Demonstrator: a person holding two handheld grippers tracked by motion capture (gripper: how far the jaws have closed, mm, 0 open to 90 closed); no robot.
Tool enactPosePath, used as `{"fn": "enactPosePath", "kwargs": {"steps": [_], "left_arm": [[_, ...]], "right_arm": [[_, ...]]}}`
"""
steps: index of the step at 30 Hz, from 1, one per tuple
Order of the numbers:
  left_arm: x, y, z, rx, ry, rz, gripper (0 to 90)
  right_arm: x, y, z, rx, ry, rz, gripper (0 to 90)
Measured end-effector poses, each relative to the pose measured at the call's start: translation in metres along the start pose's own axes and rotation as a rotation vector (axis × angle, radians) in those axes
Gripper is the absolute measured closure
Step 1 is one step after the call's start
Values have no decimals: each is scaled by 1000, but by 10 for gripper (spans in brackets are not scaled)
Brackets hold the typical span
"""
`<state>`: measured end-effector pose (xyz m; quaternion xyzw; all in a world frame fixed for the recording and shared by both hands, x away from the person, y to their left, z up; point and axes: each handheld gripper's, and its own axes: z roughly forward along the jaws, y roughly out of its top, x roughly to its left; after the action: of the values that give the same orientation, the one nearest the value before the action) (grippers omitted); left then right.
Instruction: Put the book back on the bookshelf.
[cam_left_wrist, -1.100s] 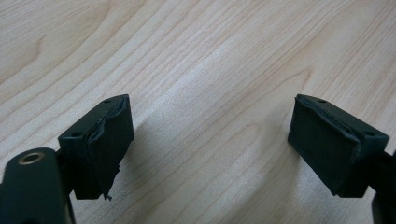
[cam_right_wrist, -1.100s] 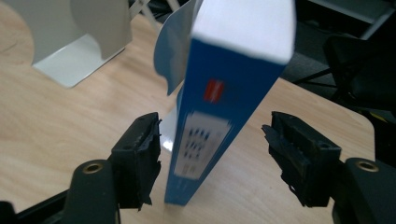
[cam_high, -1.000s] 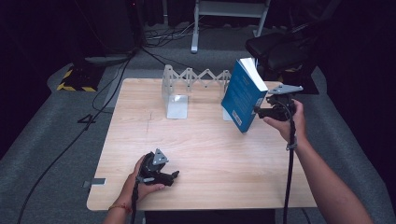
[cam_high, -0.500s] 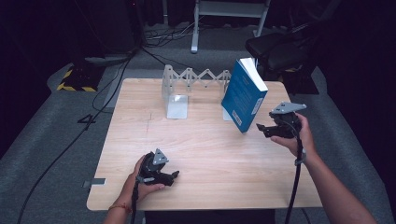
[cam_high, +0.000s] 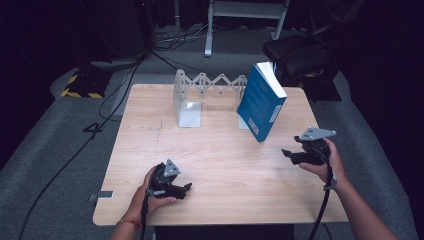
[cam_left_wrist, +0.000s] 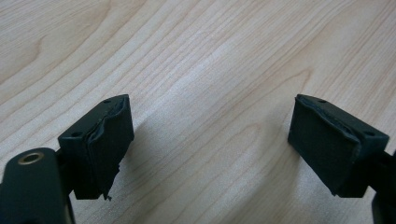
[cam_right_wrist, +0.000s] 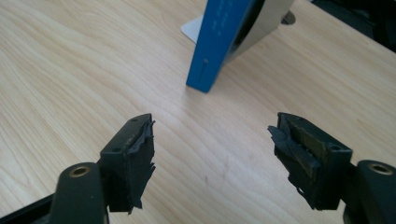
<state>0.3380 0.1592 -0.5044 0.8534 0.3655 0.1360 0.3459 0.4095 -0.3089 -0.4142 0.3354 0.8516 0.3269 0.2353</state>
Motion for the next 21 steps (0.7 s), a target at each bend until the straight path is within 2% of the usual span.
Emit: {"fn": "enactPosePath", "kwargs": {"steps": [3, 4, 5, 6, 10, 21], "left_arm": [[0, 0, 0, 0, 0, 2, 146], [0, 0, 0, 0, 0, 2, 146], [0, 0, 0, 0, 0, 2, 146], [0, 0, 0, 0, 0, 2, 146], [0, 0, 0, 0, 0, 2, 146], [0, 0, 0, 0, 1, 2, 146]], "right_arm": [[-2, -9, -1, -6, 7, 3, 292], [-4, -20, -2, -1, 17, -2, 292], [-4, -20, -2, -1, 17, -2, 292], [-5, -30, -2, 8, 17, -8, 293], [-7, -48, -2, 22, 23, -28, 295], [-16, -91, -9, 19, 25, 17, 289]]}}
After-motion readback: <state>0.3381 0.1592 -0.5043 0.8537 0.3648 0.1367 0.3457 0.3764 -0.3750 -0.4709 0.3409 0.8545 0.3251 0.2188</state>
